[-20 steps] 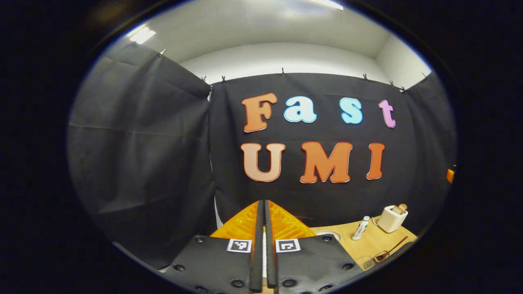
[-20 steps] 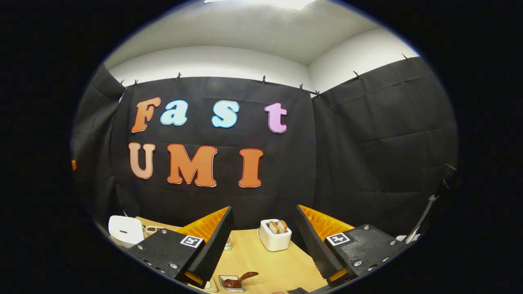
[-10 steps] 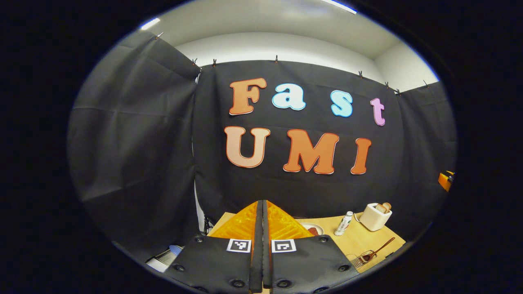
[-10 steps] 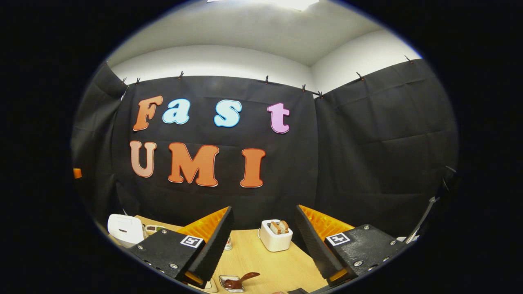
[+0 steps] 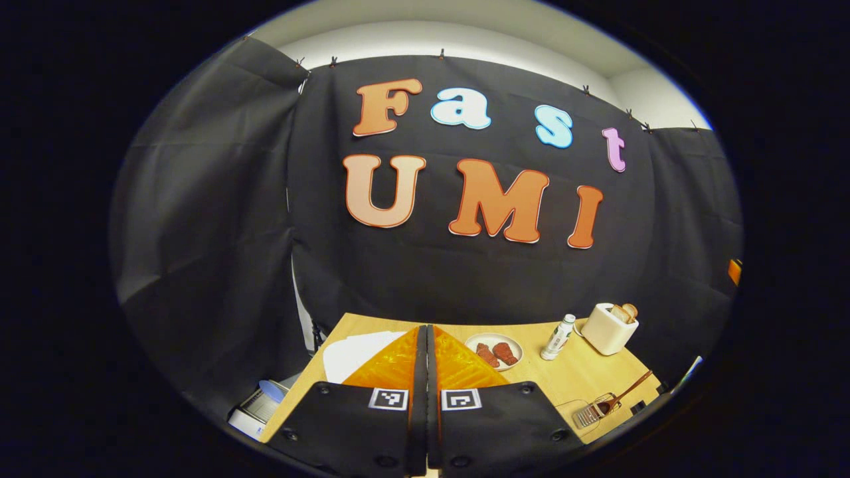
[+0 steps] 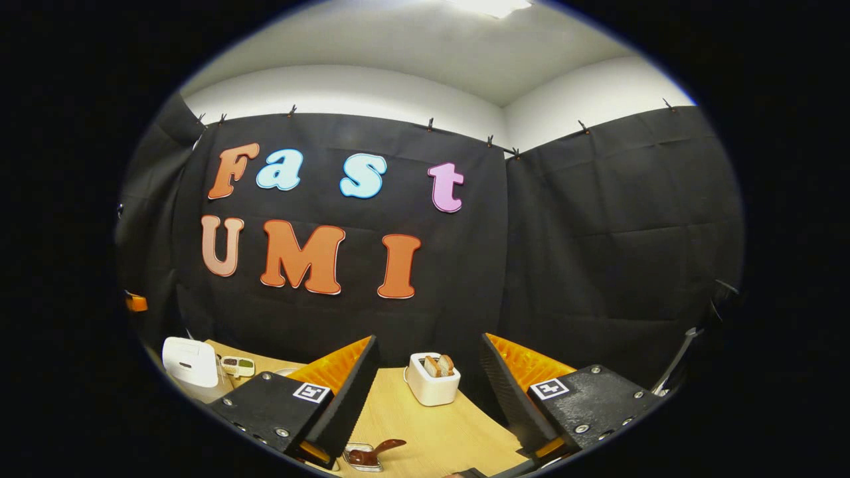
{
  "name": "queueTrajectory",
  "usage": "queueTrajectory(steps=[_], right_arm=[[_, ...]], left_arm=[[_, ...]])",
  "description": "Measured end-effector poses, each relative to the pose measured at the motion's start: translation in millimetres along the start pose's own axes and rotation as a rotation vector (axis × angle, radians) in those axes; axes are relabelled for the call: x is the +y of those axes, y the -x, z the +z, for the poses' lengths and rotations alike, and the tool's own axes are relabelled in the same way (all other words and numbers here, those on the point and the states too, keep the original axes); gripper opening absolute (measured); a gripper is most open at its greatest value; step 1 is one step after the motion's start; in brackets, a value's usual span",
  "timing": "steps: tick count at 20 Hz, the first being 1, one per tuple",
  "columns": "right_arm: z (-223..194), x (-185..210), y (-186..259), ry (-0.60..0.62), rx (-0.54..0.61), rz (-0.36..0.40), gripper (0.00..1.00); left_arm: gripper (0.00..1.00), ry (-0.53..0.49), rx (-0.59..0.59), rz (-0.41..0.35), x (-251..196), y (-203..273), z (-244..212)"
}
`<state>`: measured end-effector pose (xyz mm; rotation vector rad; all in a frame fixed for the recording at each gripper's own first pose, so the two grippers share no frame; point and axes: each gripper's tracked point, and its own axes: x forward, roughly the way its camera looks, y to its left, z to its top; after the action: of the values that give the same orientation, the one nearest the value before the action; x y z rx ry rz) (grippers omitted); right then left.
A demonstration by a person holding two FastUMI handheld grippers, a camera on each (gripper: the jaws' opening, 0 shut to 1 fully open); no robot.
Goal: Close the left gripper, press the button to open the rice cooker; take a wooden spoon from the chopstick holder with the right hand, scoop a spoonful of rice and pour it into the rice cooker, then put the wooden spoon back into the chopstick holder.
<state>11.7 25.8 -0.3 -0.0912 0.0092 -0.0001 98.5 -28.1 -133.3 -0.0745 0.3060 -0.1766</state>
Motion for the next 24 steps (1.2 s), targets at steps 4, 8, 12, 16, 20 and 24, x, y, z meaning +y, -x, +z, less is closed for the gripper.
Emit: queueTrajectory(steps=[4, 8, 12, 16, 20, 24], right_arm=[[0.8, -3.6, -0.4, 0.011, 0.006, -0.016, 0.94], [-6.1, -1.6, 1.7, 0.002, 0.027, -0.007, 0.94], [-10.0, -2.0, 3.2, 0.008, 0.041, -0.013, 0.94], [-13.7, -5.3, 4.9, 0.007, 0.050, -0.023, 0.94], [-21.9, -4.2, 2.4, -0.014, 0.072, -0.021, 0.94], [-27.8, 0.4, 1.1, -0.026, 0.083, -0.009, 0.94]], left_arm=[[0.05, 0.006, 0.093, -0.005, 0.8, -31.5, -41.1], [0.05, -0.011, 0.171, -0.012, -0.6, -58.8, -83.2], [0.05, -0.019, 0.260, -0.003, 5.6, -79.1, -125.4], [0.05, -0.013, 0.346, 0.010, 13.9, -83.5, -161.2], [0.05, 0.007, 0.356, 0.011, 18.6, -89.0, -165.4], [0.05, 0.016, 0.413, 0.009, 19.2, -83.6, -175.4]])
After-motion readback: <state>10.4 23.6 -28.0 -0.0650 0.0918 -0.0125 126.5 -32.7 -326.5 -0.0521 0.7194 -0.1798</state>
